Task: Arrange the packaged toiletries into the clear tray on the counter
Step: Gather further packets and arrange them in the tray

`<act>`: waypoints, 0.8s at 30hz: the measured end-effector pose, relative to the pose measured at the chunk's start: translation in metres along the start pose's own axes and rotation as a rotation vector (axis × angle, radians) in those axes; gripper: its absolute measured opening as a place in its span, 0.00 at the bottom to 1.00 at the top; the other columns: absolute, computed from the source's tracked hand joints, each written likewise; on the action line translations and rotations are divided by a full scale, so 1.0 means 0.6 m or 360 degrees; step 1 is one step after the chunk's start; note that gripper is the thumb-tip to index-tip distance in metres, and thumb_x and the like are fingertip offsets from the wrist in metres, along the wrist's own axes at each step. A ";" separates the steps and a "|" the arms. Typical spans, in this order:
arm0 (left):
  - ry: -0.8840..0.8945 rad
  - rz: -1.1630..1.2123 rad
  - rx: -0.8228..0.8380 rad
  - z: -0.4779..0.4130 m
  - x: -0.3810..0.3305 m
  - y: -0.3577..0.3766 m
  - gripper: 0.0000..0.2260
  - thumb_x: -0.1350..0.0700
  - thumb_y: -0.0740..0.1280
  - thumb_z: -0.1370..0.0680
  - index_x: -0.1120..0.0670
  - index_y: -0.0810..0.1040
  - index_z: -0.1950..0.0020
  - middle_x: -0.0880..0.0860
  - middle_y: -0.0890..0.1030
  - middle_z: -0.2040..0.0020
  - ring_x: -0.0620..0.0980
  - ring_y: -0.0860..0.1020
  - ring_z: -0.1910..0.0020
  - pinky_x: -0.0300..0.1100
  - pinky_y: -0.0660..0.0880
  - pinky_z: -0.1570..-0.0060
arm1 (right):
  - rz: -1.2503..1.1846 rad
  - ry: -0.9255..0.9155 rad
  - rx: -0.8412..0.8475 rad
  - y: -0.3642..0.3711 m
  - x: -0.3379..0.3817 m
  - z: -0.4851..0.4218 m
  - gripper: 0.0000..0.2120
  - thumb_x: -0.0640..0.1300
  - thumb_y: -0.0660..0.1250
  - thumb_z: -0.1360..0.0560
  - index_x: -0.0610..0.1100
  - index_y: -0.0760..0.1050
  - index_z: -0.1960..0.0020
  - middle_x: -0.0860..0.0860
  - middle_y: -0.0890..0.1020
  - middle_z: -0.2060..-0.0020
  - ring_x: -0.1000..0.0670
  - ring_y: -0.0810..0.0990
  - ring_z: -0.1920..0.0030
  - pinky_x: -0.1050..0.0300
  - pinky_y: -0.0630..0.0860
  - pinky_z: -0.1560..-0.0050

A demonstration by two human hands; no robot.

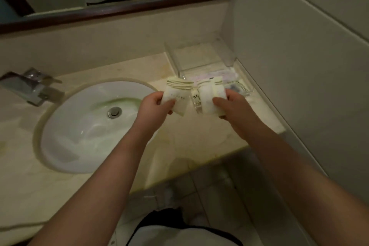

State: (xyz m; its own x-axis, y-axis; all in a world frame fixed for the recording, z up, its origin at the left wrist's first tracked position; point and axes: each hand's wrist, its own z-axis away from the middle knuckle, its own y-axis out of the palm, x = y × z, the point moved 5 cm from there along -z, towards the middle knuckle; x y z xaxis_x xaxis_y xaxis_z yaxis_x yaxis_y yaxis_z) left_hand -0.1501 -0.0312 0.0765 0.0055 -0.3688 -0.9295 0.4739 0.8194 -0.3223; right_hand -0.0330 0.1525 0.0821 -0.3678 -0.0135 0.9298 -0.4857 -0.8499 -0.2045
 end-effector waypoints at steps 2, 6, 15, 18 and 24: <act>-0.0006 -0.0063 -0.0002 -0.016 0.001 0.019 0.06 0.62 0.65 0.25 0.54 0.80 0.55 0.60 0.83 0.56 0.52 0.79 0.61 0.39 0.71 0.66 | -0.0011 -0.0011 -0.0022 -0.023 -0.006 -0.006 0.18 0.42 0.63 0.22 0.45 0.73 0.33 0.51 0.80 0.45 0.47 0.78 0.44 0.51 0.78 0.48; -0.0044 -0.0025 -0.0144 -0.061 0.006 0.032 0.09 0.65 0.63 0.29 0.64 0.80 0.53 0.59 0.79 0.61 0.49 0.74 0.67 0.34 0.69 0.72 | -0.0099 0.0000 -0.0029 -0.056 -0.014 -0.029 0.15 0.42 0.64 0.23 0.47 0.75 0.37 0.48 0.81 0.43 0.47 0.80 0.44 0.51 0.78 0.47; -0.0075 -0.0106 -0.0158 -0.125 0.017 0.023 0.07 0.66 0.66 0.30 0.56 0.79 0.58 0.56 0.81 0.61 0.51 0.76 0.65 0.42 0.71 0.65 | -0.0076 0.0037 -0.0031 -0.066 -0.004 -0.107 0.09 0.40 0.68 0.25 0.51 0.78 0.47 0.49 0.84 0.48 0.46 0.83 0.47 0.48 0.80 0.45; -0.0044 -0.0180 -0.0202 -0.145 0.013 0.014 0.04 0.64 0.67 0.29 0.58 0.79 0.57 0.55 0.80 0.62 0.51 0.75 0.65 0.44 0.71 0.63 | -0.0082 0.0003 -0.0068 -0.055 0.012 -0.134 0.10 0.41 0.68 0.26 0.50 0.79 0.46 0.49 0.85 0.49 0.46 0.83 0.48 0.47 0.80 0.47; 0.0040 -0.0277 -0.0158 -0.177 -0.008 0.046 0.05 0.62 0.67 0.28 0.52 0.77 0.62 0.49 0.77 0.67 0.46 0.72 0.69 0.41 0.69 0.67 | -0.0135 -0.0030 -0.0077 -0.054 0.014 -0.163 0.10 0.41 0.68 0.26 0.49 0.80 0.46 0.49 0.86 0.51 0.46 0.85 0.50 0.46 0.81 0.47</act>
State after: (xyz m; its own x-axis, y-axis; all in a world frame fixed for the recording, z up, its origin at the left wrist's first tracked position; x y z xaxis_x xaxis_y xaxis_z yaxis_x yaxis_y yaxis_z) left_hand -0.2309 0.0396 0.0530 -0.0917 -0.4985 -0.8620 0.3768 0.7839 -0.4934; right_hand -0.0981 0.2313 0.0668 -0.3088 0.0473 0.9500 -0.5526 -0.8218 -0.1387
